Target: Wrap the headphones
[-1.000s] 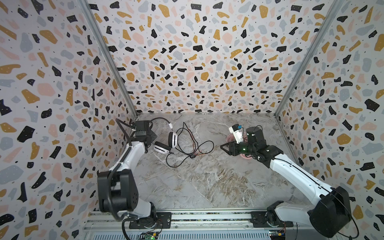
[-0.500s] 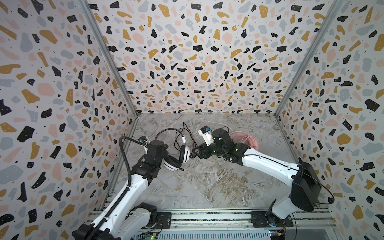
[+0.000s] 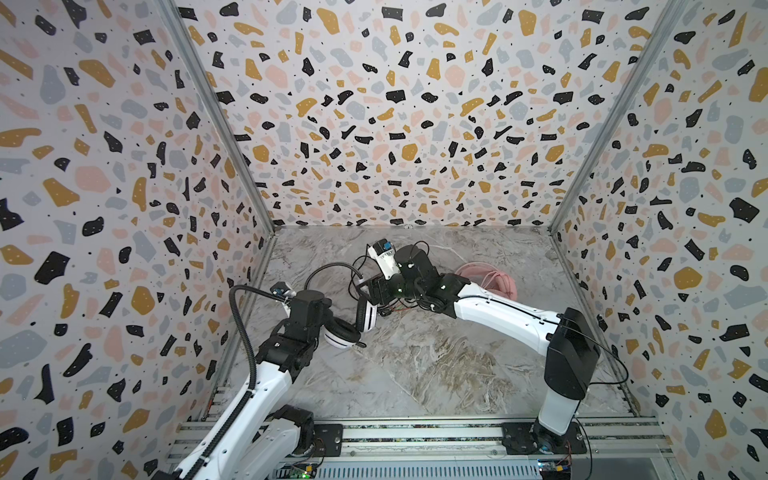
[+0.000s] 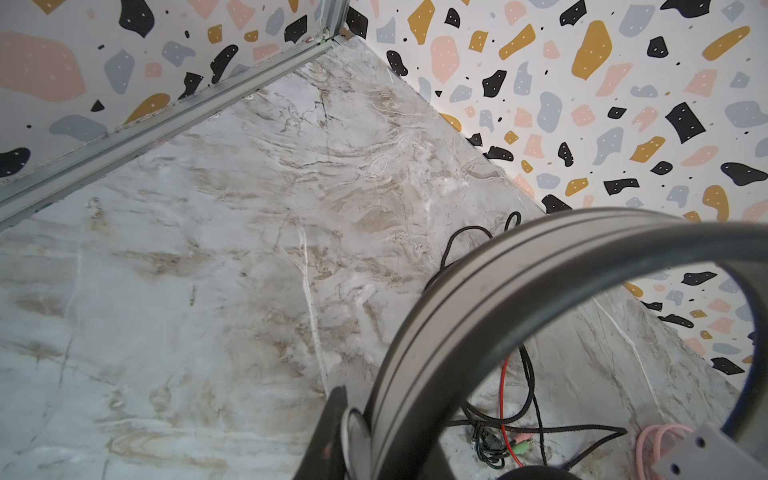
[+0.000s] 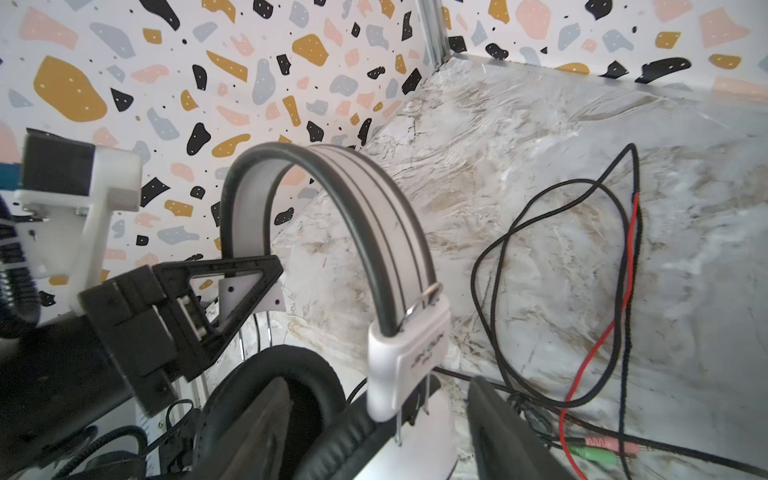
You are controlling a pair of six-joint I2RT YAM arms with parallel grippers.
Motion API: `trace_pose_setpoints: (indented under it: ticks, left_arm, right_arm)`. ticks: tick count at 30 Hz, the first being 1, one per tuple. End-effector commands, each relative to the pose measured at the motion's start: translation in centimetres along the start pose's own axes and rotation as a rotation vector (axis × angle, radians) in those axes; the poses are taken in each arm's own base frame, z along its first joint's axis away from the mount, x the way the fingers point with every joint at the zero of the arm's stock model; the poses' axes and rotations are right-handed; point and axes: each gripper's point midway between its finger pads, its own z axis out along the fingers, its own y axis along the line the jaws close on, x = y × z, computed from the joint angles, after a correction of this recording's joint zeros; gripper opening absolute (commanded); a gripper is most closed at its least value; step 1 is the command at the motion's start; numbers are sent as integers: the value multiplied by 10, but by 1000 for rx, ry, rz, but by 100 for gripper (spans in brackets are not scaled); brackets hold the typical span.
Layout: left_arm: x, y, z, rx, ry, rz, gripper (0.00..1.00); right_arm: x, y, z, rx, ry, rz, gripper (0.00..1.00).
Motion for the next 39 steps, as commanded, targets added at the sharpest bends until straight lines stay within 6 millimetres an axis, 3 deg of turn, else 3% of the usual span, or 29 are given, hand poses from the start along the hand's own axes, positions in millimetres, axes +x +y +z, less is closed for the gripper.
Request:
trace_pose_setpoints:
  ticks: [1, 6, 13, 15, 18, 26, 30, 35, 39]
  left_arm:
    - [-18, -23, -8, 93, -52, -59, 0]
    - [-19, -26, -12, 121, -46, -89, 1]
    - [-13, -30, -13, 146, -17, -98, 4]
    - [-12, -32, -13, 158, -16, -92, 11]
    - [-3, -43, -10, 202, 29, -10, 34]
    - [42, -42, -6, 266, 203, 278, 66]
    - [31, -57, -26, 361, 166, 359, 90]
    - [14, -92, -51, 516, 129, 521, 94]
    - [16, -112, -52, 567, 196, 620, 92]
  right_arm:
    - [-14, 4, 3, 5, -22, 4, 69]
    - [-14, -21, 26, 135, 21, -16, 60]
    - [-25, -33, 33, 209, -7, -33, 24]
    - [-22, -33, 33, 217, -3, -51, 18]
    - [-21, -40, 26, 273, 8, -84, 15]
    - [-25, -75, -3, 382, 67, -182, 14]
    - [-25, -85, -17, 416, 100, -250, 14]
    - [-18, -80, -27, 418, 175, -364, 15]
    - [-18, -72, -34, 415, 189, -393, 15]
